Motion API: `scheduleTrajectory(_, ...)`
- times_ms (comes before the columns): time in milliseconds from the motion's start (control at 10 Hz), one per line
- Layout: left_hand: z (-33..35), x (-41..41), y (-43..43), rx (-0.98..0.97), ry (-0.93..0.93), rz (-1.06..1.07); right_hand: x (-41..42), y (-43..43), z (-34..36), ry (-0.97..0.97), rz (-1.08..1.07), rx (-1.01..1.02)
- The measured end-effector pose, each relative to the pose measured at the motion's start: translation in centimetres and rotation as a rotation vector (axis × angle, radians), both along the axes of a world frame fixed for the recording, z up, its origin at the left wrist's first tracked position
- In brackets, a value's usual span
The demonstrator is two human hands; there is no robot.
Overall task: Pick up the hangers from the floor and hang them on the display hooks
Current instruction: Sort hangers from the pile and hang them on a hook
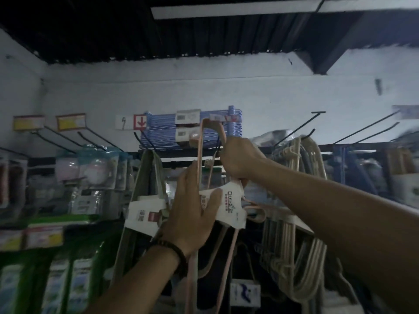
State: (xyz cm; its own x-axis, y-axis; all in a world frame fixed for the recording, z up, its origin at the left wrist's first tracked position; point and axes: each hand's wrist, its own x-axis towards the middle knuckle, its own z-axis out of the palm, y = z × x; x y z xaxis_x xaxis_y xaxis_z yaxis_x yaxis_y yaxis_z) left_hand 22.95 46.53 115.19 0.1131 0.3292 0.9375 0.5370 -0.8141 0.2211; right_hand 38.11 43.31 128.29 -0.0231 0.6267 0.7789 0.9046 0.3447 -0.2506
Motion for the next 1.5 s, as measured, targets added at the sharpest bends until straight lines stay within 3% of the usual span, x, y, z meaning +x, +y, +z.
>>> scheduleTrajectory(200, 0.3, 0.2, 0.0, 0.145, 0.202, 0.170, 1.9, 2.9, -0.9, -0.086, -0.091, 0.243)
scheduleTrajectory(400, 0.8, 0.1, 2.7, 0.160, 0.344, 0.309, 1.8, 4.9, -1.7, 0.035, -0.003, 0.186)
scheduleTrajectory(700, -0.1, 0.7, 7.8, 0.064, 0.342, 0.506, 0.5, 9.9, -0.7, -0.010, -0.001, 0.009)
scheduleTrajectory(1000, -2.0, 2.2, 12.5, -0.156, 0.497, 0.792, 2.8, 14.3, -2.3, 0.001, 0.074, -0.390)
scheduleTrajectory(1100, -1.6, 2.3, 12.0, -0.166, 0.532, 0.796, 3.2, 14.1, -1.9, 0.017, 0.084, -0.473)
scheduleTrajectory(1300, -1.4, 1.6, 9.5, -0.196, 0.576, 0.743, 3.4, 13.0, -2.2, 0.271, 0.216, -0.625)
scheduleTrajectory(1400, -1.1, 1.3, 8.2, -0.336, 0.516, 0.594, 3.7, 11.3, -2.7, 0.148, 0.225, -0.545)
scheduleTrajectory(1500, -1.3, 1.3, 6.3, -0.256, 0.420, 0.497, 4.6, 9.6, -2.6, -0.142, 0.127, -0.267)
